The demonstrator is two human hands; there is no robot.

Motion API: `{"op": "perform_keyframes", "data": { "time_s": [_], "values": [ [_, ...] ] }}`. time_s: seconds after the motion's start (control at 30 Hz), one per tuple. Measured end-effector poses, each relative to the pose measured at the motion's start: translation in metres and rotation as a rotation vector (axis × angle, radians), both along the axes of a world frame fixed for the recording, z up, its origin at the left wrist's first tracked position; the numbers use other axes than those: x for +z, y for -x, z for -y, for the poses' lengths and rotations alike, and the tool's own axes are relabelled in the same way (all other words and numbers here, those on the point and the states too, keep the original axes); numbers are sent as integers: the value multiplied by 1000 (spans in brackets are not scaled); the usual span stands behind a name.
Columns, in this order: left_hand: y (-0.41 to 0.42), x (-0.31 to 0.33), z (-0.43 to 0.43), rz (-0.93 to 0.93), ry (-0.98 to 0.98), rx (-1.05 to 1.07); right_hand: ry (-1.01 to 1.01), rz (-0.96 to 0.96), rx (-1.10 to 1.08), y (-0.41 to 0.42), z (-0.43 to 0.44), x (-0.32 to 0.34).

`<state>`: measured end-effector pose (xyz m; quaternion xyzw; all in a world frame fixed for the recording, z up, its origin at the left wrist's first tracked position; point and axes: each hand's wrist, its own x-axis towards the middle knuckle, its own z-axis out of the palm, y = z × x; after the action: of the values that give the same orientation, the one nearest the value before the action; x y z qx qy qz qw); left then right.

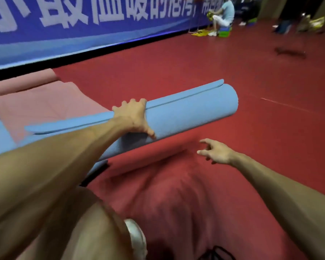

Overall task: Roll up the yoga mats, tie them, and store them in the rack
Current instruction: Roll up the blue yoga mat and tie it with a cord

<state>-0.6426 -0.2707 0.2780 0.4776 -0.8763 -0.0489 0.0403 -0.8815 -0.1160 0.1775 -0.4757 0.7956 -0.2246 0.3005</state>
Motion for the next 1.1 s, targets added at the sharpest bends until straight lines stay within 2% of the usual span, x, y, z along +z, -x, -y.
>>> {"op": "perform_keyframes", "data": {
  "time_s": [0.13,0.33,0.43,0.53,0.7,0.8,0.87,1.0,1.1],
  "values": [
    [54,-38,-31,56,21,-114,-183,37,-60,25,-49,-72],
    [89,-153,-75,90,-51,-221,-473,53,29,36,-131,-181],
    [91,-199,-96,111,-134,-225,-554,105,-58,30,-169,-220],
    [94,-227,-114,139,-196,-237,-552,144,-121,15,-191,-245],
    [95,-250,-131,185,-263,-249,-584,169,-121,-15,-203,-272],
    [92,-259,-137,172,-258,-255,-624,96,-20,-26,-210,-282],
    [89,-259,-138,143,-265,-248,-589,82,-47,-24,-211,-286],
    [84,-242,-131,87,-311,-226,-452,322,-320,-16,-207,-252],
    [84,-216,-122,28,-318,-218,-372,627,-467,-4,-195,-207]
  ]
}}
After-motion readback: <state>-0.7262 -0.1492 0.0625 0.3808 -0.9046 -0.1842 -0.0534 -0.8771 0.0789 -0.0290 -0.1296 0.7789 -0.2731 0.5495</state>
